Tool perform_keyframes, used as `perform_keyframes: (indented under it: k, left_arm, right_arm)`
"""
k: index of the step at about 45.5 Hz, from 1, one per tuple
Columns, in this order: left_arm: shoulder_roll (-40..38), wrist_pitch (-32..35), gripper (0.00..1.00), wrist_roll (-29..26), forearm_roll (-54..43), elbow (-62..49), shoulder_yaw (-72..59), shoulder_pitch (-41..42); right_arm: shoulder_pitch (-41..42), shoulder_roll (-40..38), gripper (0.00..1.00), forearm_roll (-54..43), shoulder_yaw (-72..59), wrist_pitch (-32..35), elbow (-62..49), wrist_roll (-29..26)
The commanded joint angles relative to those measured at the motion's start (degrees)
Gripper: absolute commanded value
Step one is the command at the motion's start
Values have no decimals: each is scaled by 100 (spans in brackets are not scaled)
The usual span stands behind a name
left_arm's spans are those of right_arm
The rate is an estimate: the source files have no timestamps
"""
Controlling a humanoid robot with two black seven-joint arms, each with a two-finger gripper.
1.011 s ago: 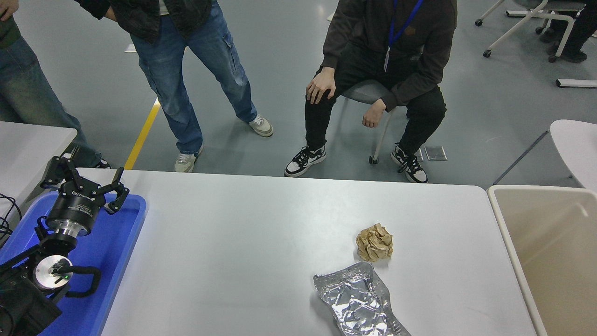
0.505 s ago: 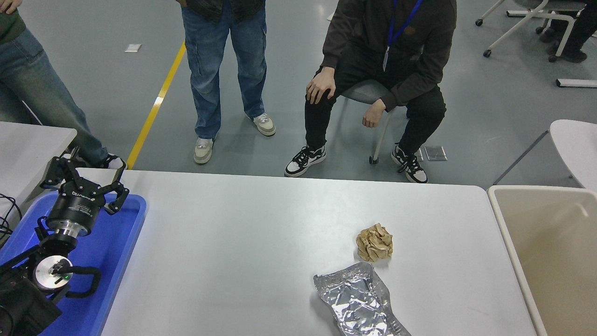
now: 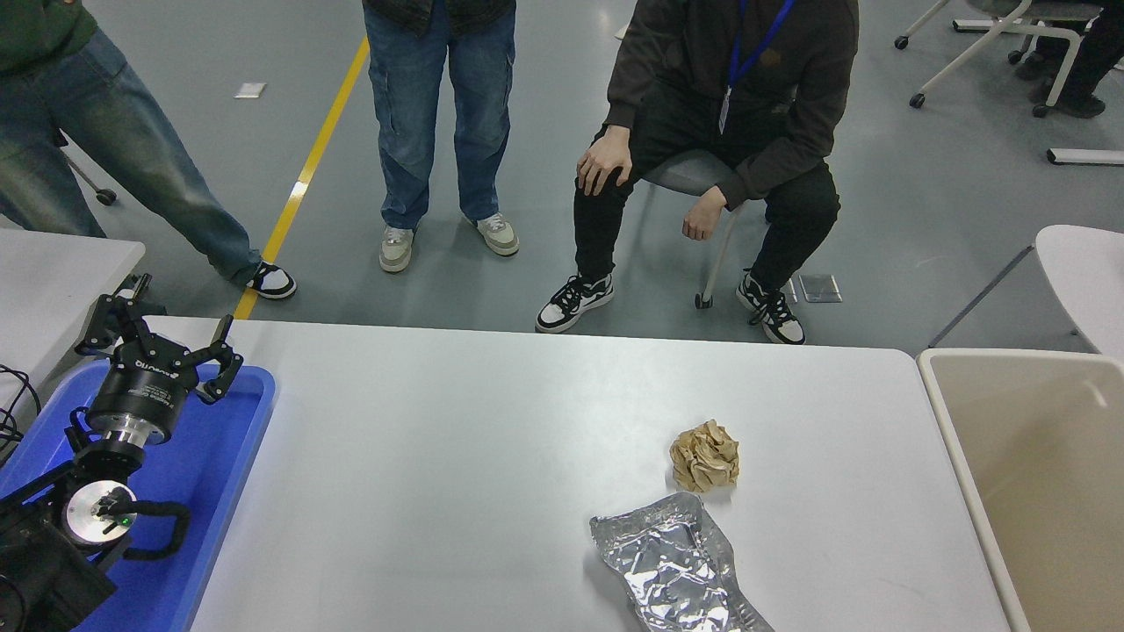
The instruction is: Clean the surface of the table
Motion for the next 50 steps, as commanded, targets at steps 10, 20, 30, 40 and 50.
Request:
perform_keyframes:
  k: [10,20,30,40,50]
  left_arm:
    - [0,0,100,0,0,0,0,2]
    - [0,0,100,0,0,0,0,2]
    - [0,0,100,0,0,0,0,2]
    - [0,0,100,0,0,0,0,-7]
    - [0,0,100,0,0,0,0,2]
  right_arm:
    - [-173,-534,99,175,1707,262,1281,-28]
    - [-1051,-683,99,78,3446,209,3012,-37]
    - [-2132,-376,99,-676,5213,218,4735,-37]
    - [-2581,178,99,-1926,5716,139,5905,-37]
    - [-2608,696,99,-1917,5760,95,6152,-28]
